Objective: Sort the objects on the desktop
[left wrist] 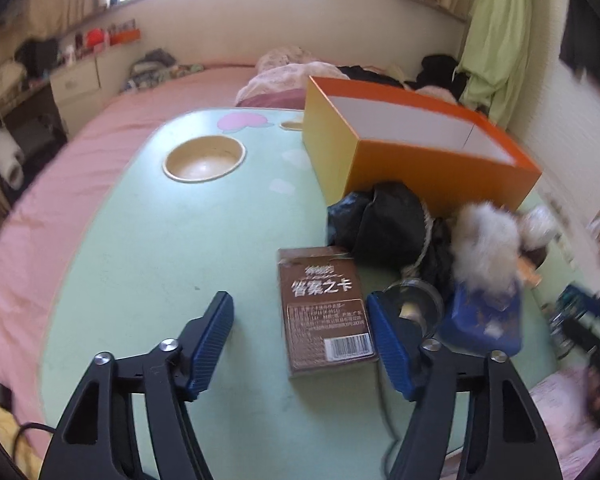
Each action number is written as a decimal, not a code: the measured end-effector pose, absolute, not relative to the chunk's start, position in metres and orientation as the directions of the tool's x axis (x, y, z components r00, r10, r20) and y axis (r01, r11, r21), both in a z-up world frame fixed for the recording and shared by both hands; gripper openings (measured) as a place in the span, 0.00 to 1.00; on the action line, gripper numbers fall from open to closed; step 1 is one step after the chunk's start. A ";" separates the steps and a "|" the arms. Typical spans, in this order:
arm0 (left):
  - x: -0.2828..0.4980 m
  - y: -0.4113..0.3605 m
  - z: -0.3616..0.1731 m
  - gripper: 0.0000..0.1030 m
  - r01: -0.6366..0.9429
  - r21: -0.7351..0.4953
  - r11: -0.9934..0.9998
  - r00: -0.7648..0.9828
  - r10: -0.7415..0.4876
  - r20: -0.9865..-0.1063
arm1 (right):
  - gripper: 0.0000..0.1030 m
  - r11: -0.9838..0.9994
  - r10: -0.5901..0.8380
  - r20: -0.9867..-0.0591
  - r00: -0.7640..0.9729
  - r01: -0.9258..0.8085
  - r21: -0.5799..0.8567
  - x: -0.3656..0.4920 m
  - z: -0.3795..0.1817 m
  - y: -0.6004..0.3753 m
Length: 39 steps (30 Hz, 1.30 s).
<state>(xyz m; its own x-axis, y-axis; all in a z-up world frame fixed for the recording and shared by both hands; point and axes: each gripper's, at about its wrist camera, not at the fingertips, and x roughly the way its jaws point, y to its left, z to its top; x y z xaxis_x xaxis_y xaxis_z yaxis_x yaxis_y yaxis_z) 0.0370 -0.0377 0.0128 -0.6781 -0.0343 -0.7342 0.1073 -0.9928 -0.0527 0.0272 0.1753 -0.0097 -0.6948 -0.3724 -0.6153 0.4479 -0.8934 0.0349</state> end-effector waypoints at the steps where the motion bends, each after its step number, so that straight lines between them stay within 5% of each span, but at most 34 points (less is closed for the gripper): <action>1: 0.039 -0.034 0.011 0.58 0.107 0.008 -0.994 -0.678 -0.079 -0.731 | 0.72 -0.894 -0.372 -0.616 -0.695 0.448 0.035 0.027 -0.010 0.175; 5: 0.047 -0.033 0.010 0.54 0.093 0.018 -0.996 -0.701 -0.078 -0.709 | 0.72 -0.893 -0.374 -0.618 -0.692 0.449 0.038 0.028 -0.010 0.175; 7: 0.050 -0.034 0.011 0.38 0.093 0.014 -0.996 -0.712 -0.076 -0.698 | 0.72 -0.893 -0.374 -0.620 -0.690 0.449 0.038 0.028 -0.010 0.175; 17: 0.074 -0.038 0.031 0.38 0.032 -0.077 -0.997 -0.791 0.022 -0.611 | 0.72 -0.900 -0.363 -0.594 -0.718 0.435 0.023 0.032 -0.004 0.178; 26: 0.043 -0.020 0.103 0.38 -0.076 -0.117 -0.990 -0.830 0.128 -0.543 | 0.72 -0.902 -0.388 -0.564 -0.730 0.427 0.067 0.011 0.042 0.166; 32: -0.037 -0.011 0.114 0.38 -0.071 -0.151 -0.986 -0.778 0.149 -0.610 | 0.72 -0.911 -0.320 -0.568 -0.758 0.410 -0.034 -0.039 0.083 0.125; 39: -0.111 -0.001 0.073 0.38 0.001 -0.110 -0.994 -0.661 0.082 -0.746 | 0.72 -0.935 -0.217 -0.714 -0.665 0.351 -0.043 -0.134 0.060 0.088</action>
<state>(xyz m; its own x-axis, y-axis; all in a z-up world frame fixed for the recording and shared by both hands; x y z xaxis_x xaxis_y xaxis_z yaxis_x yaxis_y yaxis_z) -0.1114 -0.0006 0.0733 -0.6611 0.0824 -0.7458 0.0006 -0.9939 -0.1103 -0.1337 0.0884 0.0602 -0.6655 -0.2174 -0.7140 0.3512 -0.9353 -0.0426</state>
